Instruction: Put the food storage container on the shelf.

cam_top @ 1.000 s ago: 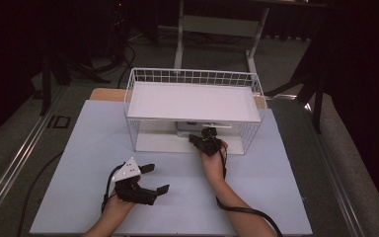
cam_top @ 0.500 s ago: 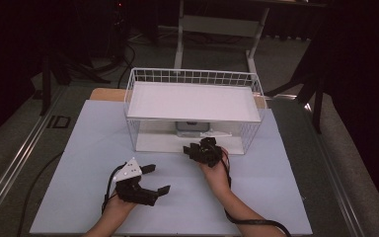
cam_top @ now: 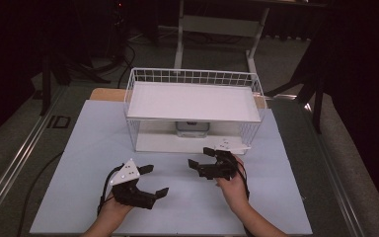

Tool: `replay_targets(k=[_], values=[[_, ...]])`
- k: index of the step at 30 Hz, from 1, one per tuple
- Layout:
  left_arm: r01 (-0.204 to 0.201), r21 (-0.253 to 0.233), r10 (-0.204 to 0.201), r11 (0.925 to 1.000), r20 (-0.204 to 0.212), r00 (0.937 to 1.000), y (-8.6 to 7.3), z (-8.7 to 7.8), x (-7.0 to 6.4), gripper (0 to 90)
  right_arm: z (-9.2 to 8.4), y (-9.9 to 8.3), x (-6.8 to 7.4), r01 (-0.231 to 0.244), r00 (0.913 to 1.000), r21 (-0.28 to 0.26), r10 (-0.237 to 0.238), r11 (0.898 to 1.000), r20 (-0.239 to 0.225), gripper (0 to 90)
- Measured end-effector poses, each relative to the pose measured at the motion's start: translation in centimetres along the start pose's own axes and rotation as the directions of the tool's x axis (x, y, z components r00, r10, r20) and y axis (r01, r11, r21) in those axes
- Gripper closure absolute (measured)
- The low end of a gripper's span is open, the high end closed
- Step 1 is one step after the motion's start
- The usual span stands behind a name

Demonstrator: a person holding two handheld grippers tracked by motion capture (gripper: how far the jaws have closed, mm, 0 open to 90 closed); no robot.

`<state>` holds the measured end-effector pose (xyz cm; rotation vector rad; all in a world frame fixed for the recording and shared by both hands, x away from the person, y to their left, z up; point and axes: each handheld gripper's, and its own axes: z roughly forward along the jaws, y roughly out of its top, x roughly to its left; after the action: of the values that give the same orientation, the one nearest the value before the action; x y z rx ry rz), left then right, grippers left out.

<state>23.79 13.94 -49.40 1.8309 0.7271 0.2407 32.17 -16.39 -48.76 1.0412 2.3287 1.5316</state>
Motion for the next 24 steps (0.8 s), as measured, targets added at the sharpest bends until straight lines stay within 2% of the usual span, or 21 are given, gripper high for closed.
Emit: replay_targets(k=[1, 5, 7, 9, 12, 14, 16, 21, 24], values=[[0.010, 0.006, -0.010, 0.9999, 0.008, 0.9999, 0.0, -0.1, 0.1, 7.4, -0.4, -0.2, 0.1, 0.017, 0.9998, -0.007, -0.017, 1.000, 0.011, 16.8], [0.031, 0.007, -0.031, 0.9995, 0.033, 0.9990, -0.2, -0.4, -0.1, 5.5, -1.9, -1.1, 0.6, 0.071, 0.9974, -0.003, -0.071, 0.997, 0.007, 15.5], [0.023, 0.014, -0.024, 0.9996, 0.035, 0.9991, -0.3, -0.6, -0.3, 5.2, -2.5, -1.4, 0.8, 0.079, 0.9968, -0.006, -0.079, 0.997, 0.013, 15.5], [0.018, 0.017, -0.019, 0.9997, 0.038, 0.9991, -0.3, -0.8, -0.5, 5.2, -3.2, -1.6, 0.9, 0.080, 0.9968, -0.008, -0.080, 0.997, 0.005, 15.5], [-0.010, 0.018, 0.009, 0.9998, 0.044, 0.9990, -0.4, -1.1, -0.9, 5.2, -4.4, -1.8, 0.9, 0.079, 0.9969, -0.020, -0.079, 0.997, -0.002, 15.5], [-0.006, 0.008, 0.005, 1.0000, 0.058, 0.9983, -0.5, -1.4, -1.0, 5.2, -5.1, -2.1, 0.9, 0.075, 0.9972, -0.025, -0.075, 0.997, 0.001, 15.6], [0.002, 0.002, -0.002, 1.0000, 0.061, 0.9981, -0.6, -1.7, -0.9, 5.2, -5.7, -2.5, 0.9, 0.058, 0.9981, -0.031, -0.058, 0.998, -0.019, 15.9], [0.010, -0.020, -0.009, 0.9998, 0.057, 0.9983, -0.8, -2.6, -0.8, 5.2, -7.0, -3.2, 0.9, 0.069, 0.9975, -0.028, -0.069, 0.997, -0.017, 15.9], [-0.006, -0.009, 0.007, 0.9999, 0.072, 0.9974, -1.0, -2.9, -0.9, 5.2, -7.9, -3.5, 0.8, 0.074, 0.9971, -0.026, -0.075, 0.997, -0.011, 17.2]])
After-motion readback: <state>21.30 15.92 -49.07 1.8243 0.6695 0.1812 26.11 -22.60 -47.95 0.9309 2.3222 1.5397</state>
